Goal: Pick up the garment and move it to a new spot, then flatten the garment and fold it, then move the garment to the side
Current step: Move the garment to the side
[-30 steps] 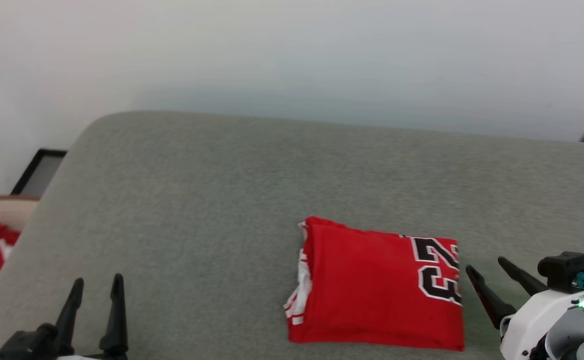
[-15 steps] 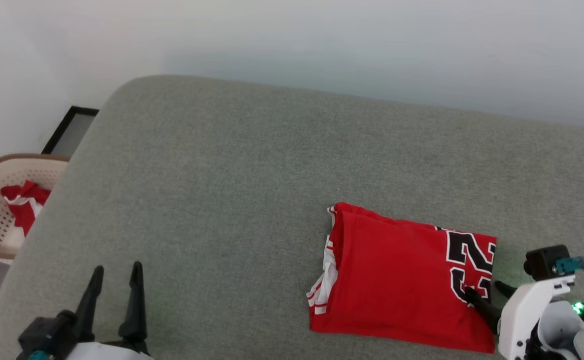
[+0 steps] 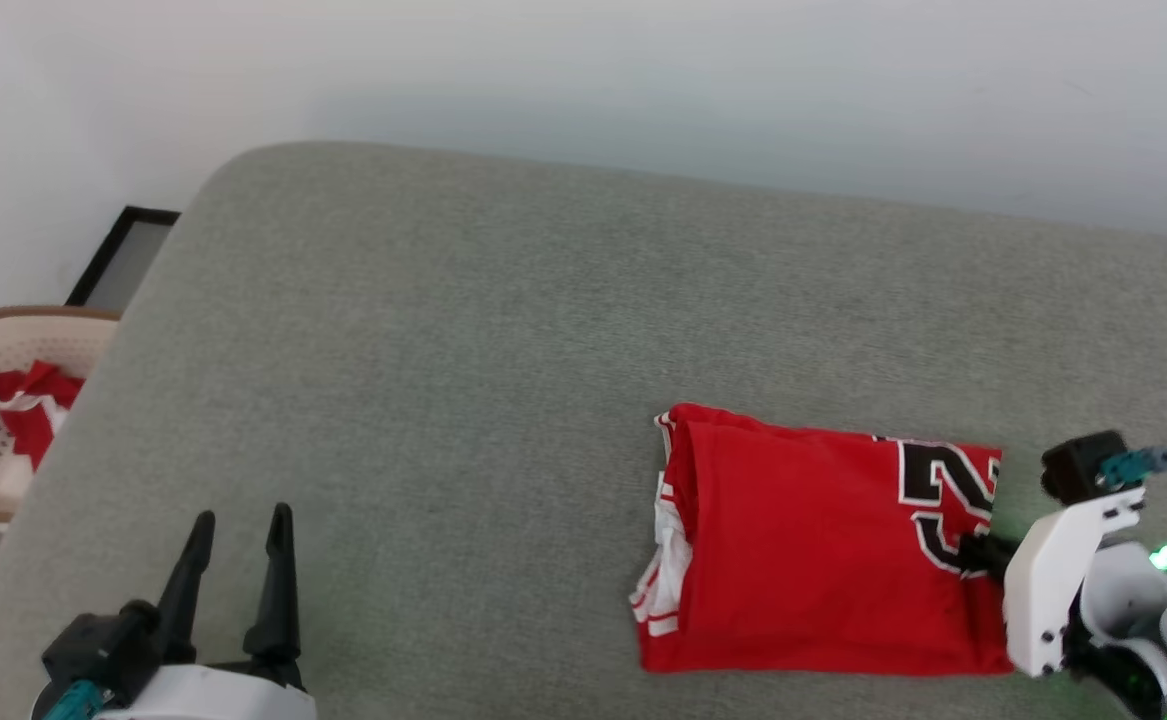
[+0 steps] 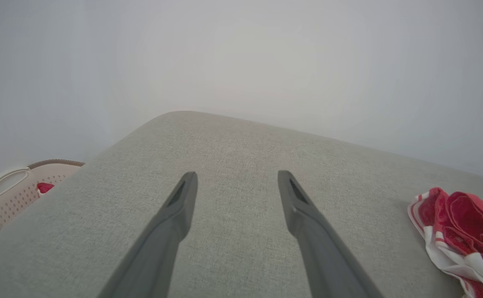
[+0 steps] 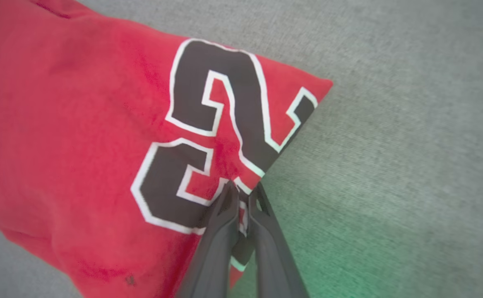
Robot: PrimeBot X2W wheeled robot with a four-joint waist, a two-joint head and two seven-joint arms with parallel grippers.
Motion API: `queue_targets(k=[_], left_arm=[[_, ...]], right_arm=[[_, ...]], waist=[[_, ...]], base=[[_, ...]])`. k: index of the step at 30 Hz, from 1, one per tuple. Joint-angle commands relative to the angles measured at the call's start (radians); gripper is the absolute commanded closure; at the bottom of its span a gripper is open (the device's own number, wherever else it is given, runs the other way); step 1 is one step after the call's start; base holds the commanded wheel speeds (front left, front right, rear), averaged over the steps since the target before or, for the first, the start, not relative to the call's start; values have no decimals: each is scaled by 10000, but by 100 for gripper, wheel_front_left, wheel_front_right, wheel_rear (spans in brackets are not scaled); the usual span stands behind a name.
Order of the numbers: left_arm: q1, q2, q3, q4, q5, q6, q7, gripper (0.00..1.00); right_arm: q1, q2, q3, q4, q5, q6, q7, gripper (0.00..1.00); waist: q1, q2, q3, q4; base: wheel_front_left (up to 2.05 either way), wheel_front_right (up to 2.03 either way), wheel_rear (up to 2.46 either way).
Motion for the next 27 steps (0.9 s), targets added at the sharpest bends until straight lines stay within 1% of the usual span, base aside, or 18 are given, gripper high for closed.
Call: queue_targets(k=[1,5,8,18,22,25,27], left_arm=[[-131,36,-22,-33,26,-31,4,0],[-289,128,-179,-103,77,-31,5,0],[-505,200,-316,-168,115,-31,4,0],[-1579,579,-900,-279,190,-31,5,0],[-2075,795,-1133,-319,199,-31,5,0],[-2425,919,-1389,-316,252,-31,5,0],[-2748,1125,-1549,-279,144,-29,4,0]], right_arm=[[-159,-123,-56,-103,-71,-17,35,100],[-400,-486,-2,-641,-135,-17,195,100],[-635,-884,-14,-1026,-152,-17,328,100],[-1659,-2273,143,-2071,-230,-17,729,100],[-2273,-2869,313,-2244,-183,-17,500,100],[-2774,-3235,519,-2108,-155,-15,166,100],[-3141,-3495,723,-1963,-220,-17,-141,100]], waist=[[0,-1,25,-174],[0,-1,112,-579],[0,-1,254,-972],[0,-1,1032,-2654],[0,-1,1431,-3349],[0,-1,1726,-3808],[0,-1,1922,-4069]], base=[[0,0,0],[0,0,0],[0,0,0],[0,0,0],[0,0,0],[0,0,0],[0,0,0]])
